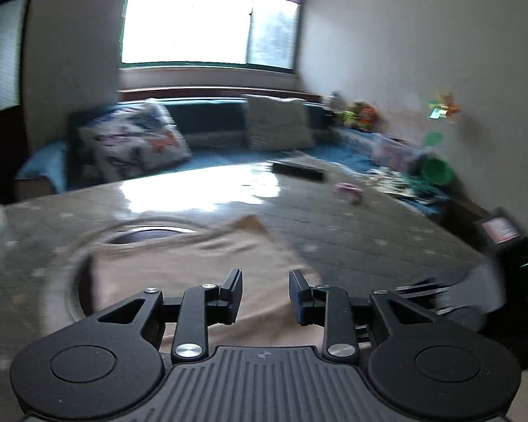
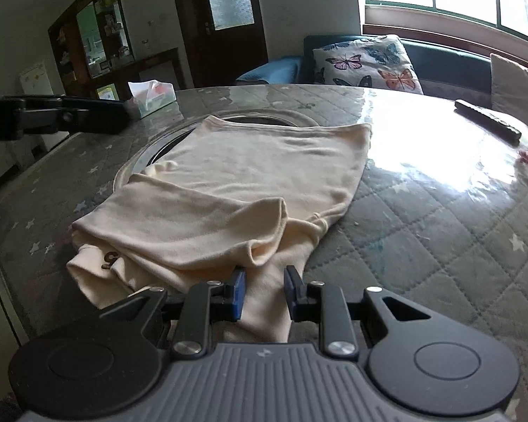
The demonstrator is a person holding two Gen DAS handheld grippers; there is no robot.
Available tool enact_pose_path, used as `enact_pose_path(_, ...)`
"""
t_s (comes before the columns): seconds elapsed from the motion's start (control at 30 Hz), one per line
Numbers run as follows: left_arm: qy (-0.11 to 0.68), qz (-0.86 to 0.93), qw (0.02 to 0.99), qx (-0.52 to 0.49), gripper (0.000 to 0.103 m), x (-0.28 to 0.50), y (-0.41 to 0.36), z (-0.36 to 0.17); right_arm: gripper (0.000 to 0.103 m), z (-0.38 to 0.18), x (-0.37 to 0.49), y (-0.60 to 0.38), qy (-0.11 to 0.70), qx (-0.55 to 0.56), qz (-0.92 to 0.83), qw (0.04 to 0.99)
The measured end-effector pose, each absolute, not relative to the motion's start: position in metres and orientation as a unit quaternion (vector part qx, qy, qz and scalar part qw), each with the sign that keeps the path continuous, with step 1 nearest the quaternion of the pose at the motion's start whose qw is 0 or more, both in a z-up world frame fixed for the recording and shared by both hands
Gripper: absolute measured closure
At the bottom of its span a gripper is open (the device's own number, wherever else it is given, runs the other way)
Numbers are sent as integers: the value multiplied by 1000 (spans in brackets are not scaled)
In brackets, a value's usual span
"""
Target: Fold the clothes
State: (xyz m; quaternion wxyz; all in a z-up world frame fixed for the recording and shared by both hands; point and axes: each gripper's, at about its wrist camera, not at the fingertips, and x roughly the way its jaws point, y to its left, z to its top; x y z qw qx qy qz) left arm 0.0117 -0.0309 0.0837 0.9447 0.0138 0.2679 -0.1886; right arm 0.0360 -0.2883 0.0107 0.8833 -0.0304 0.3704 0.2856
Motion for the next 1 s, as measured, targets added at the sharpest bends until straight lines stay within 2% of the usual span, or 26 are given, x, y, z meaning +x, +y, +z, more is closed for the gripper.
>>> enact_pose_path(0.3, 341, -75, 937, 5, 71, -4, 57, 39, 80, 28, 31, -298, 355, -24, 285, 890)
enact_pose_path(0.37, 351, -75, 933, 3, 71, -10, 62, 31, 80, 25, 37, -295, 359, -19, 284, 889)
enact_pose_path(0.43, 354, -79, 932, -1, 65, -13, 63, 25, 80, 19, 43, -289, 369, -16, 284, 885)
enact_pose_path(0.67, 361, -114, 926, 9, 64, -16, 51, 17, 80, 10, 43, -271, 384, -33, 290, 876)
enact_pose_path(0.77, 367, -124, 922, 11, 65, -16, 49, 11, 88, 11, 42, -271, 386, -32, 287, 876)
enact_pose_path(0.8, 369, -124, 921, 11, 68, -15, 48, 9, 91, 11, 41, -271, 385, -32, 286, 877)
enact_pose_path(0.83, 370, -124, 921, 11, 78, -15, 49, 8, 97, 13, 41, -271, 383, -30, 285, 878)
enact_pose_path(0.9, 371, -127, 920, 10, 88, -14, 49, 6, 98, 18, 39, -271, 379, -27, 286, 880)
enact_pose_path(1.0, 370, -128, 920, 13, 92, -15, 52, 6, 98, 26, 33, -273, 372, -25, 291, 881)
